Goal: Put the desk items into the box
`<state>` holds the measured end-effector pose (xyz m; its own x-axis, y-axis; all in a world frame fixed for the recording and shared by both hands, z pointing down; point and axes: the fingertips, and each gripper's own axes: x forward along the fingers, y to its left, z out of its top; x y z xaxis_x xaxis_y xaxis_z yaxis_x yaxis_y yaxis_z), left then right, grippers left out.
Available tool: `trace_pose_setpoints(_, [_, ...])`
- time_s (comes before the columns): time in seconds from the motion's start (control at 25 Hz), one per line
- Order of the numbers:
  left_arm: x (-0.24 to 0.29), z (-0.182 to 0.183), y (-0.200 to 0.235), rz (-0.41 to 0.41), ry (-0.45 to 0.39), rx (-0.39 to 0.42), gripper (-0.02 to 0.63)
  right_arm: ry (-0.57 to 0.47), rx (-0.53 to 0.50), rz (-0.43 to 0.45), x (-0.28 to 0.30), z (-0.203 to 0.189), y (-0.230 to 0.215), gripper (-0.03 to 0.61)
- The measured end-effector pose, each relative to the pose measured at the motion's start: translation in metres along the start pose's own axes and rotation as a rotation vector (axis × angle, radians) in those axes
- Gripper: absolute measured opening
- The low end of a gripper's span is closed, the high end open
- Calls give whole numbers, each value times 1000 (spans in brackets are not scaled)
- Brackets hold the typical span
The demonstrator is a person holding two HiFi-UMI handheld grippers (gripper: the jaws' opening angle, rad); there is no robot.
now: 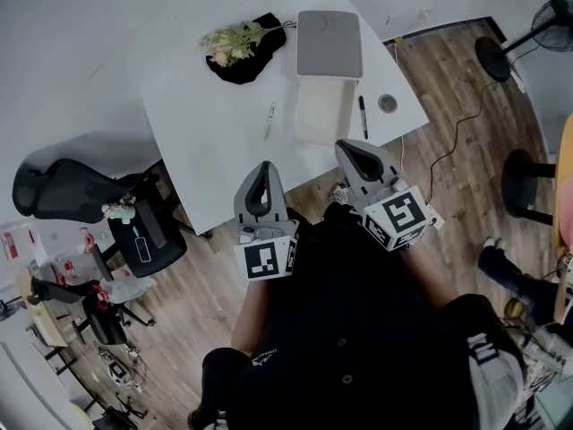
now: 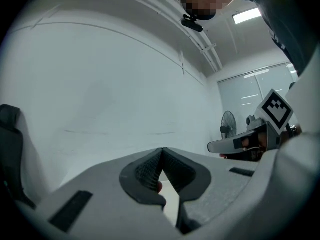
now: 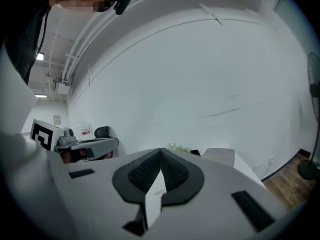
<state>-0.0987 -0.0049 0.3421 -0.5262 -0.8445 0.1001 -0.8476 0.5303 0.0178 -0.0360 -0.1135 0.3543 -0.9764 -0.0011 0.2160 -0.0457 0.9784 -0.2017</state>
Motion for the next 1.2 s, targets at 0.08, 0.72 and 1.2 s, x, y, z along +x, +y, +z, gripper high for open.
trace_pose_setpoints(0.08, [2, -4, 0, 20, 8, -3, 8, 4, -1, 16, 2, -1, -4, -2])
trace_pose_setpoints(0.72, [56, -68, 51, -84, 162, -29, 8, 61, 29, -108, 44, -10, -9, -2])
trace_pose_setpoints(1.2, [103, -141, 76, -196, 329, -23, 8, 129, 64, -230, 73, -27, -4, -2])
